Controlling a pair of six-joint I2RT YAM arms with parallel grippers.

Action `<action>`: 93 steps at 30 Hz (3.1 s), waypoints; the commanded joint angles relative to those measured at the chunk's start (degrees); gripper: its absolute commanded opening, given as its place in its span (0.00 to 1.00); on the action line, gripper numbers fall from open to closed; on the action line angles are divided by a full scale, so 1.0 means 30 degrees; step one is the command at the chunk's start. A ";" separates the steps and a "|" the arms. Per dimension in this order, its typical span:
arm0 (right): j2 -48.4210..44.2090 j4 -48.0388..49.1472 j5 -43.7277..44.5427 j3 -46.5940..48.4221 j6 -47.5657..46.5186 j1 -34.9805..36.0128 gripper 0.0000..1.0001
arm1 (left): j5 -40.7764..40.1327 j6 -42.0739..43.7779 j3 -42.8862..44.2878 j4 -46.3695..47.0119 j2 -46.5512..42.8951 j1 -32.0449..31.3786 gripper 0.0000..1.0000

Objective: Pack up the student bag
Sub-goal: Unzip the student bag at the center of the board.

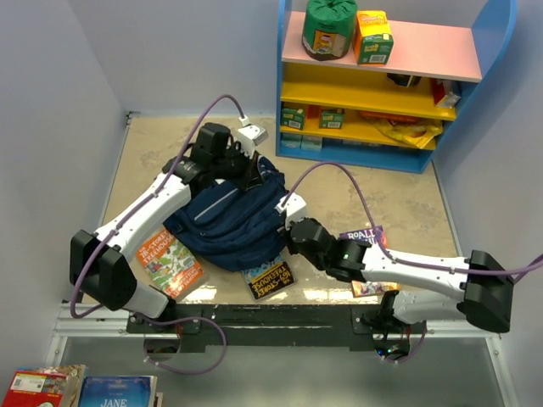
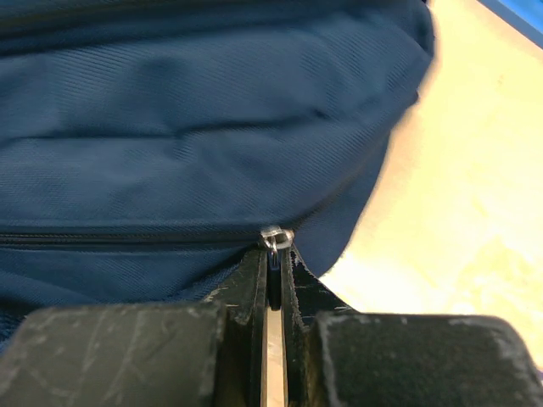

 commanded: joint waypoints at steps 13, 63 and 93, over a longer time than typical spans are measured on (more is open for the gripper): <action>0.2437 0.0602 -0.0369 0.3985 -0.0549 0.4074 0.00 | -0.1081 -0.2453 0.1110 0.5769 0.3330 -0.1577 0.00; -0.1515 0.3768 -0.4029 -0.0552 0.6213 -0.0988 0.64 | -0.1462 0.5922 0.2017 -0.0348 0.0169 -0.2282 0.47; 0.2380 0.7513 -1.1912 -0.1200 1.1814 -0.8112 0.55 | 0.1528 0.7829 -0.8759 -0.2022 -0.6250 -0.4390 0.59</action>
